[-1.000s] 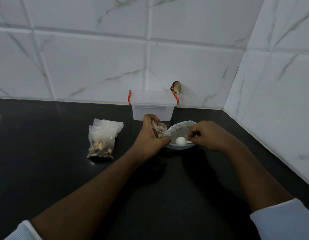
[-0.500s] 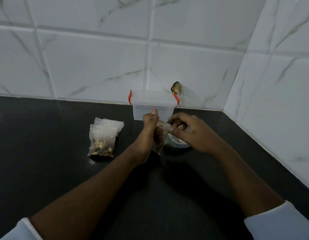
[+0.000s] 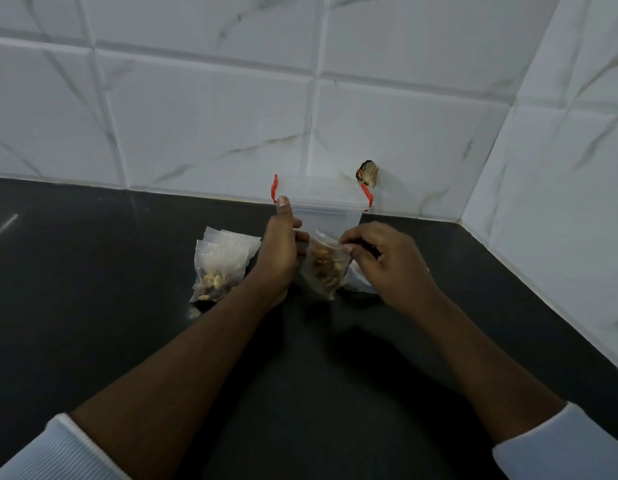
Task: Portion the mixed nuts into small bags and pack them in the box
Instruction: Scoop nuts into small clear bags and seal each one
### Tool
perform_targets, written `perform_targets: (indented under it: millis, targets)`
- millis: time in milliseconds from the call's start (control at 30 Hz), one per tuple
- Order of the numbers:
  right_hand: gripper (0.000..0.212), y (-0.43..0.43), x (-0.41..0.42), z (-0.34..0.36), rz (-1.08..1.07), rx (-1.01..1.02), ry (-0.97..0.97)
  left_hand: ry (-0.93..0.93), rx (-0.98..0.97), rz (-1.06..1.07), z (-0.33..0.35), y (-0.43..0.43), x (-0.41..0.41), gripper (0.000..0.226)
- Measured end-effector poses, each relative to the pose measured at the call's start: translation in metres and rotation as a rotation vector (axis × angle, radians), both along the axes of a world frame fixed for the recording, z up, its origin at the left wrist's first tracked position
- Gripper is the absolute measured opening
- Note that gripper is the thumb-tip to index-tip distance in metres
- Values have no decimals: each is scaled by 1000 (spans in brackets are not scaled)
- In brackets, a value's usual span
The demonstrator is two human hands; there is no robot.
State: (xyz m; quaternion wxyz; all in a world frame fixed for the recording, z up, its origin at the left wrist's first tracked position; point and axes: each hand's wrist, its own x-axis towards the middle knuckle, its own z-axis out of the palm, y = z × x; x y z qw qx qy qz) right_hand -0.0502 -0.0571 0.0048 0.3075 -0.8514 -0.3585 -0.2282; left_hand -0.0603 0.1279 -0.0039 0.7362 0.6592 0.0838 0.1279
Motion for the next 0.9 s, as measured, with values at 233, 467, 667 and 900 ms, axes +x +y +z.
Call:
perform_targets:
  millis: [233, 467, 667, 900]
  targets:
    - [15, -3, -2, 5, 3, -22, -9, -28, 45, -58, 1, -1, -4, 73]
    - [14, -8, -3, 10, -31, 219, 55, -16, 121, -405, 5, 3, -7, 47]
    - [14, -18, 3, 13, -82, 301, 40, -7, 229, -559, 2, 10, -10, 61]
    - [16, -19, -2, 18, -107, 330, 5, -31, 354, -542, 4, 12, -5, 59]
